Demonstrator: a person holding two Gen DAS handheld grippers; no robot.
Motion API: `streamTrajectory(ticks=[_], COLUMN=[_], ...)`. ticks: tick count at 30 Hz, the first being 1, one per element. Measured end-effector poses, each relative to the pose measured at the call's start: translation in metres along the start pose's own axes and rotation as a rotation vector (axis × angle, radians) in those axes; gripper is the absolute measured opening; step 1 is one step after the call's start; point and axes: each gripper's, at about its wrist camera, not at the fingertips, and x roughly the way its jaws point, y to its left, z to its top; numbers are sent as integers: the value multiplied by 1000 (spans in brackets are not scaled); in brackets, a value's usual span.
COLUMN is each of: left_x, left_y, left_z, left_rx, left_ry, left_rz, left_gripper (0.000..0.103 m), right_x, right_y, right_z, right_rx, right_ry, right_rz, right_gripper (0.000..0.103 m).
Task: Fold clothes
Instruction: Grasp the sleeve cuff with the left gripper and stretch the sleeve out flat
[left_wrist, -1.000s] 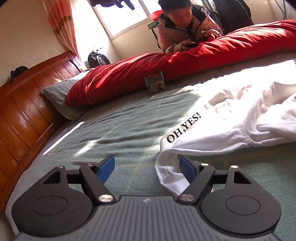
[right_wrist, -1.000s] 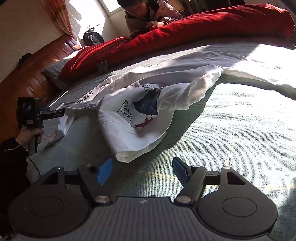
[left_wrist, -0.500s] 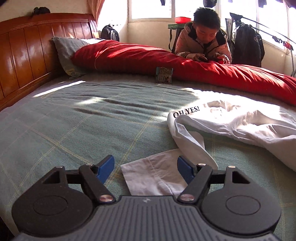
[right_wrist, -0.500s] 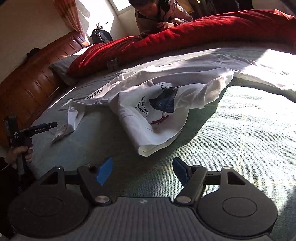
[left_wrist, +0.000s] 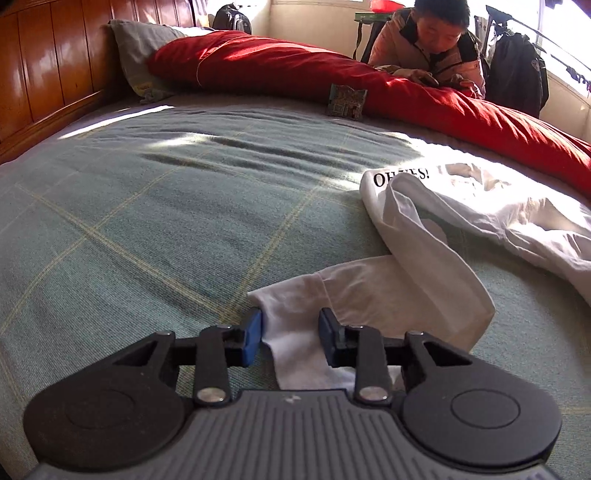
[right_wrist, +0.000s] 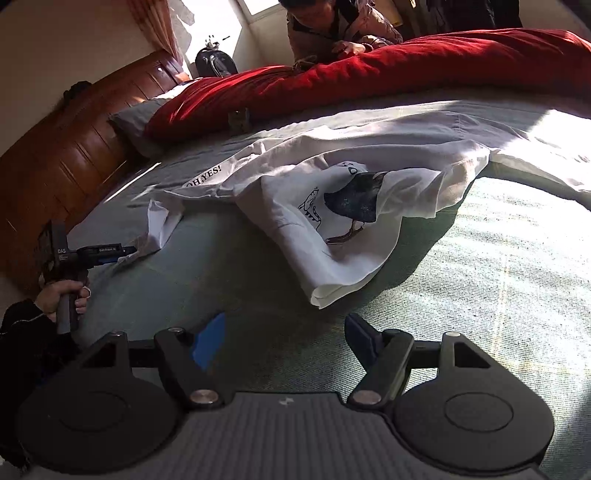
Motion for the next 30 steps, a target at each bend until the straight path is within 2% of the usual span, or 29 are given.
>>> streamTrajectory(ticks=[1,2,3,4,6,11,17,26,30], left_x=[-1,-2,-3,-6,-10,-21,-18,-20,-22], left_y=[0,0,-1,5,12,33,59,110,133], left_z=[2,3,5,7,10,26,54,100,106], left_rx=[0,1,0,-28,-68,-113,-133,-199,-231], left_ry=[6,13,19,17,-1,-48,-90,-166,-185], left_rz=[5,9,14,4,-16,-10,76,194,240], left_gripper=[26,20,8,8,6,4,4,4,4], right_x=[0,2,4,6,11,19,16,1,5], right_y=[2,4,7,11,17,34,41,54,55], right_z=[1,3,6,9,14,17,19,34,39], right_rx=[-6,-13,-23,-32,-51,-102,-116,-156,-160], right_ry=[5,11,19,28,41,45,53,5,2], right_rz=[6,12,19,26,35,27,11,-28,-34], right_gripper=[75,75,75,75,75,77,77,78,78])
